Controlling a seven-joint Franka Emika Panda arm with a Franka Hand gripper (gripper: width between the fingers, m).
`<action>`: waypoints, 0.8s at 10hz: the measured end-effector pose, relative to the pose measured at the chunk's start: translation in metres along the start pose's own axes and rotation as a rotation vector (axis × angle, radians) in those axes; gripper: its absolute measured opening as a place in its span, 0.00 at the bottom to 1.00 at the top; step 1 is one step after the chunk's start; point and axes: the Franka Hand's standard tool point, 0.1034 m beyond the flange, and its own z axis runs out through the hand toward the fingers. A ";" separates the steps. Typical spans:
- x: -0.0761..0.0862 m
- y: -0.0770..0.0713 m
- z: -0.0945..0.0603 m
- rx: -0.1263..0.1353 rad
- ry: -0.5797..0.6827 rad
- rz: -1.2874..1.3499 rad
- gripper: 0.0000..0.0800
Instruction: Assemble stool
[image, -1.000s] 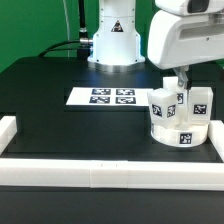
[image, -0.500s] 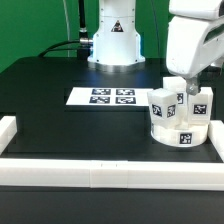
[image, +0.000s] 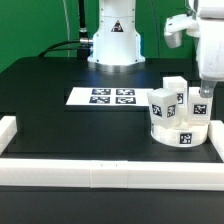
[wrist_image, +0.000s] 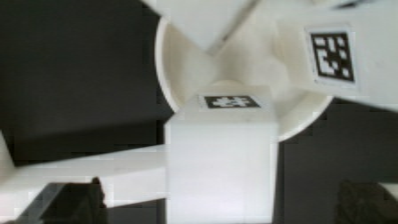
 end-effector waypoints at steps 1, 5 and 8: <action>0.000 0.002 -0.001 -0.001 -0.004 -0.118 0.81; -0.007 0.003 0.000 0.000 -0.025 -0.361 0.81; -0.006 0.002 0.004 0.013 -0.031 -0.633 0.81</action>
Offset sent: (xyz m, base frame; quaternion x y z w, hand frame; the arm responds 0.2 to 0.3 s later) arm 0.0000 0.0000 0.0000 0.0000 0.0000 -0.1938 0.9810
